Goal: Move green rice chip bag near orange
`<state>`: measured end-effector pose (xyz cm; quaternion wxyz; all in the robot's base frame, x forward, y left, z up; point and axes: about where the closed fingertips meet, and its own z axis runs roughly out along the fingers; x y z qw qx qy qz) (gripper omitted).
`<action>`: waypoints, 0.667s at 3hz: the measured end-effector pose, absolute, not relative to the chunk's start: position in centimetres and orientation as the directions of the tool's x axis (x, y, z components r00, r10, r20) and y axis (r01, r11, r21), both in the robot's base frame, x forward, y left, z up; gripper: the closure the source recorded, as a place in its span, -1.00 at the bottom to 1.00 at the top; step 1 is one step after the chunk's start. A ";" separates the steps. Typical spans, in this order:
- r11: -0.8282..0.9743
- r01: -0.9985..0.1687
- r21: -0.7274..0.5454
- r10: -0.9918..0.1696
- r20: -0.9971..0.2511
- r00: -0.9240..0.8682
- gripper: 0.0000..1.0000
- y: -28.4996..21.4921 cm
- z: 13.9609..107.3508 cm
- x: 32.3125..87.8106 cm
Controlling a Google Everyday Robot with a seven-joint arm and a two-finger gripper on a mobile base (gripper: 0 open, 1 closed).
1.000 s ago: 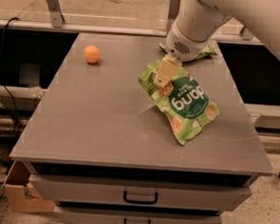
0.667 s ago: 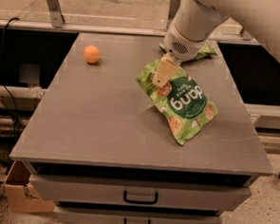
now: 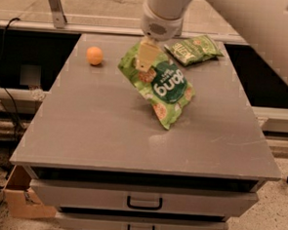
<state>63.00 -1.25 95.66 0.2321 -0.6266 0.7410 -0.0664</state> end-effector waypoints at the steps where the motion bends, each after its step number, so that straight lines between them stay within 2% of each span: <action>1: 0.122 -0.912 -0.393 -0.977 -0.210 -0.040 1.00 1.8 95.5 65.3; 2: 0.076 -0.926 -0.369 -0.983 -0.185 -0.007 1.00 3.9 94.2 68.3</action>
Offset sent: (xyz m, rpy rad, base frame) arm 0.0925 0.0749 -0.0294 -0.1006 0.0707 0.1553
